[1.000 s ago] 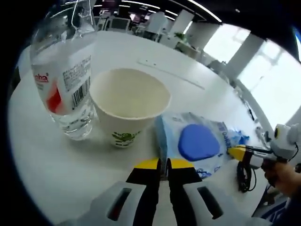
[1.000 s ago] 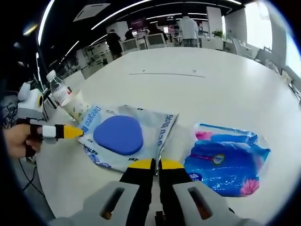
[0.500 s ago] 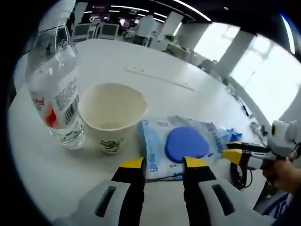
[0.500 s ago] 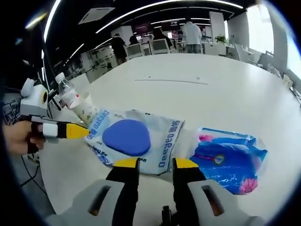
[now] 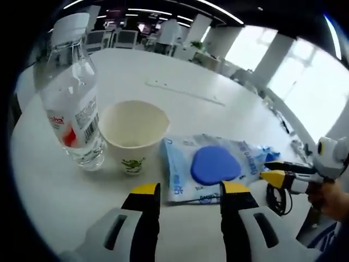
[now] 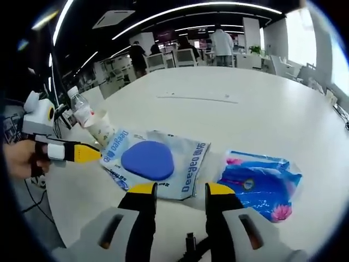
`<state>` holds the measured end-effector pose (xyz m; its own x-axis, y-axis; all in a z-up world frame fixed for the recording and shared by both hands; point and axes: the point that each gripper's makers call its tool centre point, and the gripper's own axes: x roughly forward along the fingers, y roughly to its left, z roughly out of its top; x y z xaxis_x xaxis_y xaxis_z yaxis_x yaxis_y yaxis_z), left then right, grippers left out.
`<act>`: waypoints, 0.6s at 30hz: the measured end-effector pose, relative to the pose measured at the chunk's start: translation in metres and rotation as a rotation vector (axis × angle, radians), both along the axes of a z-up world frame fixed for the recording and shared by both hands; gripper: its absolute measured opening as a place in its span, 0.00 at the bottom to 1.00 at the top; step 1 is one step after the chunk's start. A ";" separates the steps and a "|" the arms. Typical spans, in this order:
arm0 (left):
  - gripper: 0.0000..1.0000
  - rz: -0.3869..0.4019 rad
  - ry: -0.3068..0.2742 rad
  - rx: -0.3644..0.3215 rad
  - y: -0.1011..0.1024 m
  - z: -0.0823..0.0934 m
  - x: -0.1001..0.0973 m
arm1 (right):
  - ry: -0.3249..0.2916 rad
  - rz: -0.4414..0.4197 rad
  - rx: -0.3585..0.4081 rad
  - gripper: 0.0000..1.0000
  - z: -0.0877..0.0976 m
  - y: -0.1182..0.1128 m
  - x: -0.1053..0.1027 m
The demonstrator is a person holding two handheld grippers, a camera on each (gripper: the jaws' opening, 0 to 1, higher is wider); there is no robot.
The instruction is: Arrange the tabletop items into an orderly group along one side of the table until the central work area is clear of visible clutter.
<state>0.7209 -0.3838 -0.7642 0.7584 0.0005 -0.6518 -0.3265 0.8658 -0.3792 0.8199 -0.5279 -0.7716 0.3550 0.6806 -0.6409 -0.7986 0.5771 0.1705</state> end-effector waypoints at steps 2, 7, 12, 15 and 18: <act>0.41 0.002 0.001 0.002 0.000 0.002 -0.002 | 0.001 -0.004 0.007 0.32 0.001 0.001 0.000; 0.41 -0.010 -0.002 0.007 -0.001 0.009 -0.009 | -0.007 0.002 0.007 0.32 0.006 -0.001 -0.005; 0.43 -0.043 -0.004 0.033 0.000 0.016 -0.020 | 0.007 -0.015 0.021 0.33 0.010 -0.010 -0.006; 0.45 -0.043 -0.002 0.033 0.004 0.018 -0.027 | 0.008 -0.024 0.026 0.36 0.014 -0.017 -0.009; 0.53 -0.042 0.006 0.021 0.005 0.019 -0.038 | 0.019 -0.021 0.042 0.40 0.021 -0.023 -0.014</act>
<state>0.6828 -0.3788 -0.7451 0.7542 -0.0177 -0.6564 -0.2920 0.8863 -0.3594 0.8063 -0.5507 -0.7504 0.3577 0.6993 -0.6189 -0.7828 0.5859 0.2096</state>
